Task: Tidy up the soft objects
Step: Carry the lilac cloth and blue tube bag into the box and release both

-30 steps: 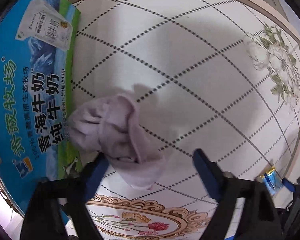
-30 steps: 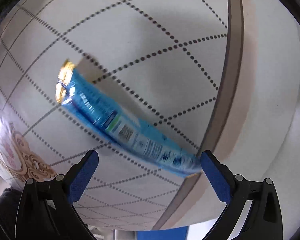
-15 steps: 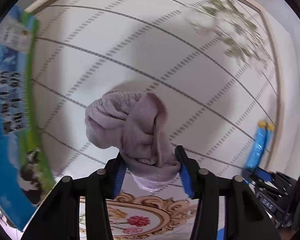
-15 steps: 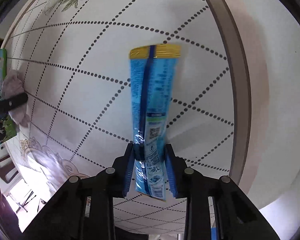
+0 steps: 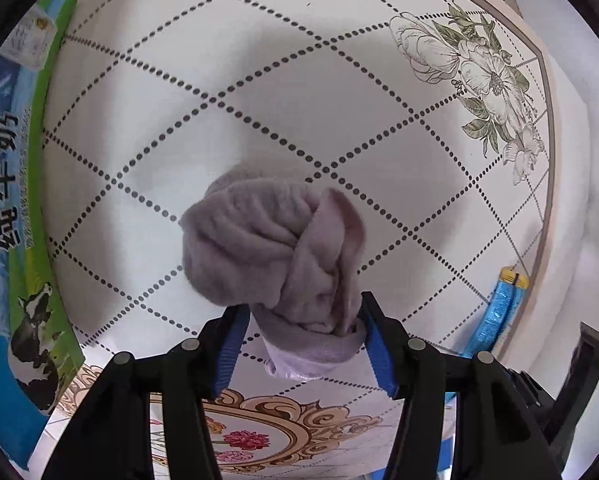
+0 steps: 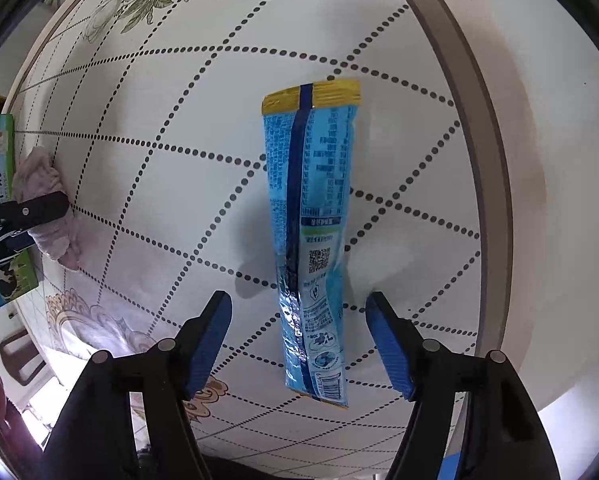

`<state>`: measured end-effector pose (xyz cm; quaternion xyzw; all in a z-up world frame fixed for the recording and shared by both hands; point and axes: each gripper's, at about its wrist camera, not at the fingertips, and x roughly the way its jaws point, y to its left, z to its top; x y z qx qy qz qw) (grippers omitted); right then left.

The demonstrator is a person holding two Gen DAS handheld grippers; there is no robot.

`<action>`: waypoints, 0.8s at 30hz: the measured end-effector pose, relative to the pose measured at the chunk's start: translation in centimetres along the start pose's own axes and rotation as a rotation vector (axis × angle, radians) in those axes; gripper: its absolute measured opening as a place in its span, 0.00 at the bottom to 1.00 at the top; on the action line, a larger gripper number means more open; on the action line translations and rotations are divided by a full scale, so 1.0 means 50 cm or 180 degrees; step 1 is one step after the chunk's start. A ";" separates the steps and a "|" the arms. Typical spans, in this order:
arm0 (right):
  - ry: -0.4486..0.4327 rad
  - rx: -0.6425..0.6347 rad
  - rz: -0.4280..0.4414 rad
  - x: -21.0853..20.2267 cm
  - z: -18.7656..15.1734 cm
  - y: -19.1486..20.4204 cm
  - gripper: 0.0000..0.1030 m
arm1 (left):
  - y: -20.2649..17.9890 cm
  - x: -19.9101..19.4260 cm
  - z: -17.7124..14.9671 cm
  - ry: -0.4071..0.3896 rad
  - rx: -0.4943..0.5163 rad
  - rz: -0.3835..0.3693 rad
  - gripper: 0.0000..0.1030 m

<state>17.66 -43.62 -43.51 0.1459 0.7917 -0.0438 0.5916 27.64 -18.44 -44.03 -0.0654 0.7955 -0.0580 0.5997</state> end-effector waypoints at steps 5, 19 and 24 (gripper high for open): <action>-0.0158 0.0003 -0.0338 0.018 -0.052 0.066 0.53 | -0.056 -0.007 -0.010 -0.0247 0.0213 0.0266 0.41; -0.0337 0.0064 0.0142 -0.018 -0.164 0.154 0.16 | -0.103 -0.107 -0.180 -0.0694 0.0609 0.0254 0.35; -0.0523 -0.0109 0.0379 -0.087 -0.200 0.241 0.15 | -0.051 -0.219 -0.235 -0.0959 0.0632 0.0026 0.35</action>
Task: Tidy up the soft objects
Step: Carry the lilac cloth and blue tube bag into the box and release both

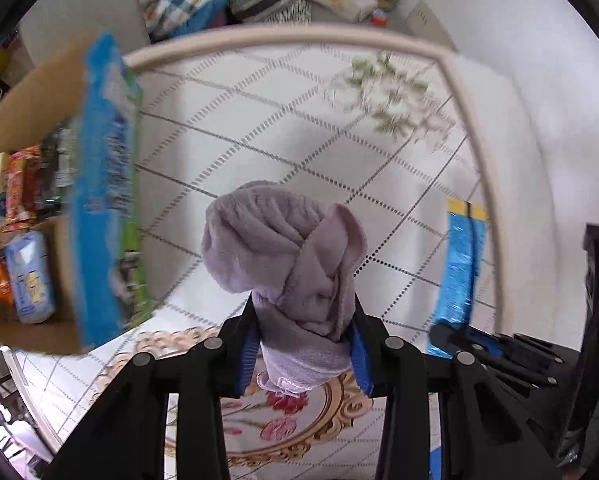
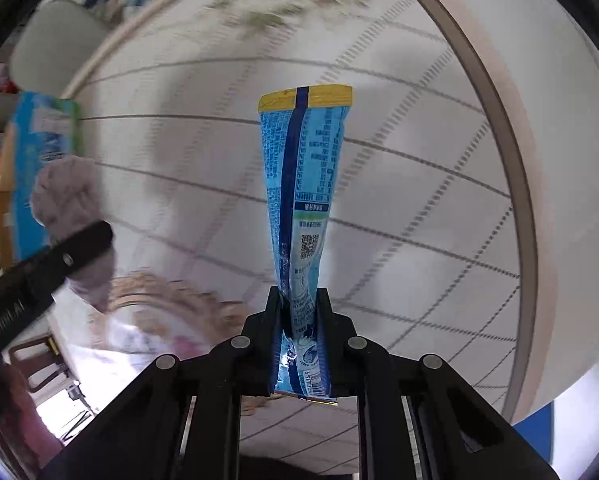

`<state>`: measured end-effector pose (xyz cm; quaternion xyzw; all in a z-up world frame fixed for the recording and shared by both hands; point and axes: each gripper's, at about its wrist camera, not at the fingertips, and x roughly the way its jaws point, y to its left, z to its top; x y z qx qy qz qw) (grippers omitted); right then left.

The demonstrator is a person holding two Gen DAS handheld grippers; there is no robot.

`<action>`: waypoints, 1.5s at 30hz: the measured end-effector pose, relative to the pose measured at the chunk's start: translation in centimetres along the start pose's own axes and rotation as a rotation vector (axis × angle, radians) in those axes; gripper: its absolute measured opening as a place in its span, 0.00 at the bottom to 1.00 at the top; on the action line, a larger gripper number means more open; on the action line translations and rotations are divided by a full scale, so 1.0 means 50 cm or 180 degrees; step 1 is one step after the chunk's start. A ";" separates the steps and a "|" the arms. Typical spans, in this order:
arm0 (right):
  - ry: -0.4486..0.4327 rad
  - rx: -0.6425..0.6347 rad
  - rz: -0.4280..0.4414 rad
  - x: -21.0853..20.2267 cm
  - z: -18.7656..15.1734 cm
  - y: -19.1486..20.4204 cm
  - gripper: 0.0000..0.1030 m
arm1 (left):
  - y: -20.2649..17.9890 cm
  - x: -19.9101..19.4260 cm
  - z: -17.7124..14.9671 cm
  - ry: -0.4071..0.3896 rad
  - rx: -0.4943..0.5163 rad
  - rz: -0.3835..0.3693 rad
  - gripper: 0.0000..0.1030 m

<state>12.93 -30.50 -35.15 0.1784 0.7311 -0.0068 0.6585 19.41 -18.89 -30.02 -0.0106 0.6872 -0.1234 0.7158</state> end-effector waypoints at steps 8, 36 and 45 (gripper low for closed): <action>-0.0343 -0.0389 0.0399 -0.156 0.003 0.200 0.15 | 0.235 -0.255 -0.011 -0.0434 -0.0149 -0.0086 0.35; -0.0223 -0.0675 0.0011 0.050 0.142 0.636 0.15 | 0.609 -0.106 0.095 0.0306 -0.0827 -0.0673 0.35; -0.0209 -0.0676 -0.0102 0.066 0.150 0.633 0.21 | 0.597 -0.083 0.106 0.0425 -0.0757 -0.0750 0.39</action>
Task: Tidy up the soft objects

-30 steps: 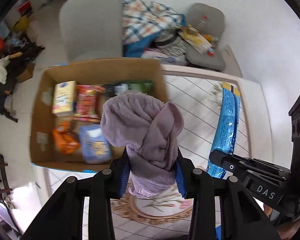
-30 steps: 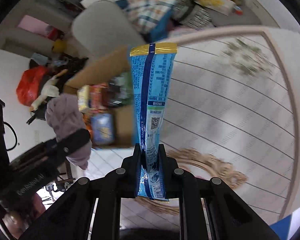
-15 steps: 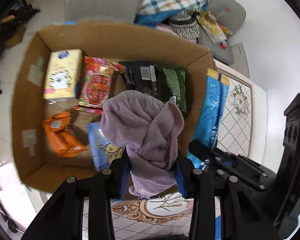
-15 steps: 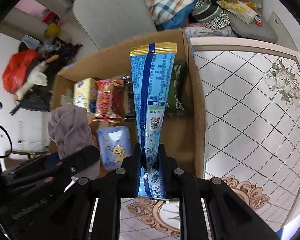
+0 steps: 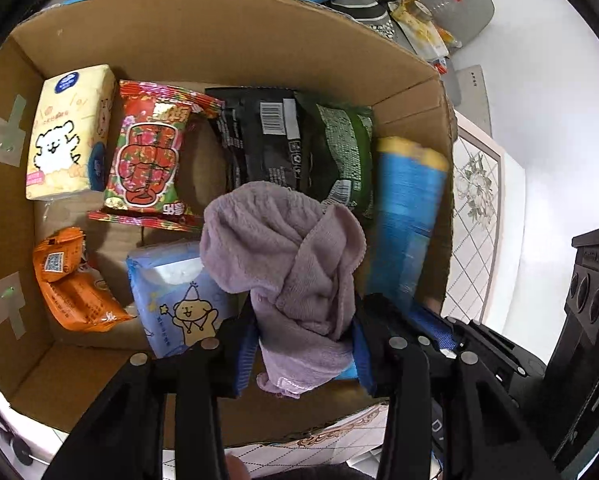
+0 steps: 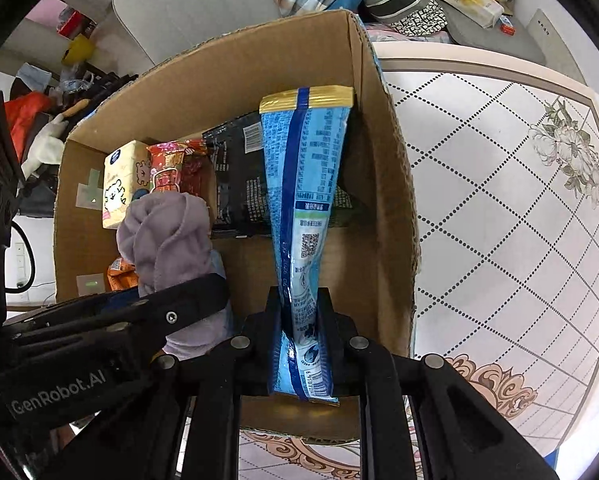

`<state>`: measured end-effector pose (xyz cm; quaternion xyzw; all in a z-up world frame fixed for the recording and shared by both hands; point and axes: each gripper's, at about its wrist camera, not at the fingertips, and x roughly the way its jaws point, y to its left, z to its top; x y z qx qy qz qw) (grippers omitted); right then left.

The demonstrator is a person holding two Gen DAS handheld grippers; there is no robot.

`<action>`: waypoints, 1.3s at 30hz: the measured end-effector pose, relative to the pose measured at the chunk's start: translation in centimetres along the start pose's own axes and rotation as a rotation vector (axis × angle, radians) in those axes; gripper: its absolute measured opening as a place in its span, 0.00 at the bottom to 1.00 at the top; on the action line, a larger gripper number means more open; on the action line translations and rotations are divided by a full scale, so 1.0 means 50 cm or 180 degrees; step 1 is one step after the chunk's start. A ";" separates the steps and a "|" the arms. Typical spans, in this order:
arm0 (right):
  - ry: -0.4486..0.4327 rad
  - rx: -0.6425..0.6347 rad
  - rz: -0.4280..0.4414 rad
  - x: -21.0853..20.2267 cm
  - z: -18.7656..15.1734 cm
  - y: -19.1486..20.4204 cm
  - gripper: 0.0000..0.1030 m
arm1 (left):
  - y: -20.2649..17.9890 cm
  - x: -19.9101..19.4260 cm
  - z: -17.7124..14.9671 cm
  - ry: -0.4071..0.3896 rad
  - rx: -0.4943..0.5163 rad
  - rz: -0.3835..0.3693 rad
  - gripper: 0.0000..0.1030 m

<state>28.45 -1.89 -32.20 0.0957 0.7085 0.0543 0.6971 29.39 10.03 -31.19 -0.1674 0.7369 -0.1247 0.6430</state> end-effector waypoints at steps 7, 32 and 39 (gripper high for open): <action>-0.0088 -0.0053 -0.0158 -0.037 0.003 -0.010 0.53 | 0.021 -0.025 0.002 -0.0126 -0.0044 0.0094 0.86; -0.0367 -0.0291 -0.0494 -0.109 -0.088 0.005 0.99 | 0.019 -0.165 -0.143 -0.1162 0.0206 0.1158 0.94; -0.0477 -0.0303 -0.0558 -0.123 -0.100 0.011 1.00 | 0.017 -0.180 -0.160 -0.1237 0.0185 0.1215 0.94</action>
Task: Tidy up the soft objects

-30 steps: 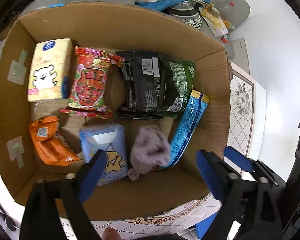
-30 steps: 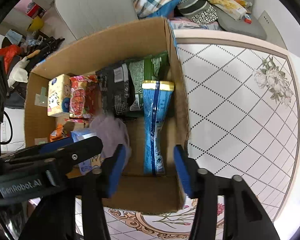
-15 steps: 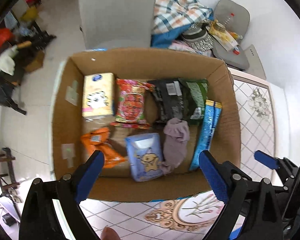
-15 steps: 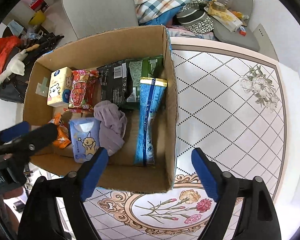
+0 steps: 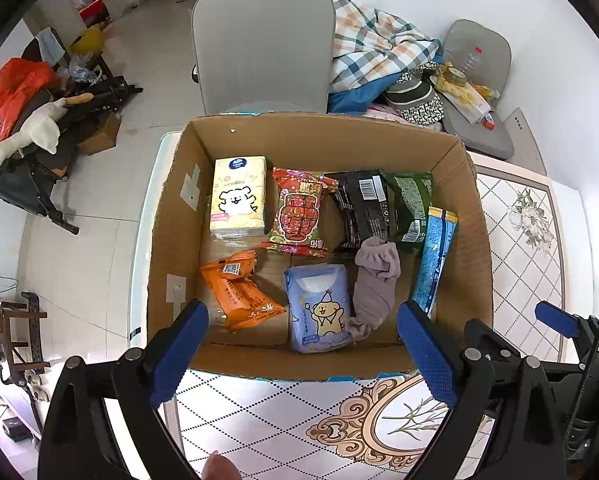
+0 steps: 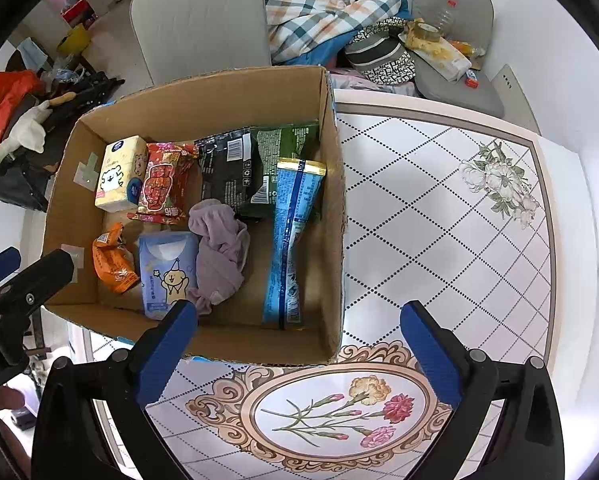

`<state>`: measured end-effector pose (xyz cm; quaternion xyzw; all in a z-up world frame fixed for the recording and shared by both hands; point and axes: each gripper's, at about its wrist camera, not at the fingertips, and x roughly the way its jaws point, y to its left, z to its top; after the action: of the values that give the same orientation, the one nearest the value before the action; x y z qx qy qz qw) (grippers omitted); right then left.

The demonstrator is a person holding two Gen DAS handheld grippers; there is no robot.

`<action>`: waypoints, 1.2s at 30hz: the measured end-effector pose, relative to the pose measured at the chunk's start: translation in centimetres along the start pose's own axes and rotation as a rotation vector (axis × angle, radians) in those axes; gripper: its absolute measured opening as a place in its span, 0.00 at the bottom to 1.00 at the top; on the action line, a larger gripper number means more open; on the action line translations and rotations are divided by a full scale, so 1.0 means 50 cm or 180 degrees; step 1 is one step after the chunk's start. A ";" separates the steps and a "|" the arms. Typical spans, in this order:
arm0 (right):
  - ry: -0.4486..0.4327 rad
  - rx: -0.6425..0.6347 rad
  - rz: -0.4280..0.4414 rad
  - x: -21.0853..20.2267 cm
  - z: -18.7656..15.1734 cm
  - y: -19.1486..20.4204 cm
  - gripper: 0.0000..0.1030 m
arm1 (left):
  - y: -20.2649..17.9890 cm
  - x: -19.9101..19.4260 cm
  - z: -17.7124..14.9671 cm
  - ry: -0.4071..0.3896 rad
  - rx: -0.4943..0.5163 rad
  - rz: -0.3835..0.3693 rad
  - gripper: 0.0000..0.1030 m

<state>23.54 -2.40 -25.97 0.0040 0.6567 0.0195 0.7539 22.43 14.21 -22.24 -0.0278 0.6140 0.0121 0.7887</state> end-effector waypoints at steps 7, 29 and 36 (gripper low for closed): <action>-0.0117 -0.0005 0.0015 -0.041 -0.016 -0.006 1.00 | -0.003 -0.056 -0.021 -0.0137 -0.0043 0.0111 0.94; -0.1134 -0.0021 0.0106 -0.504 -0.212 -0.045 1.00 | -0.034 -0.452 -0.164 -0.0957 0.0045 0.0016 0.94; -0.1236 -0.0045 0.0117 -0.571 -0.255 -0.044 1.00 | -0.029 -0.504 -0.199 -0.1042 0.0035 -0.0002 0.94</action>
<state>7.04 -5.81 0.50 0.0143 0.4986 0.0368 0.8659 6.68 12.56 -0.22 -0.0213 0.4773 0.0128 0.8784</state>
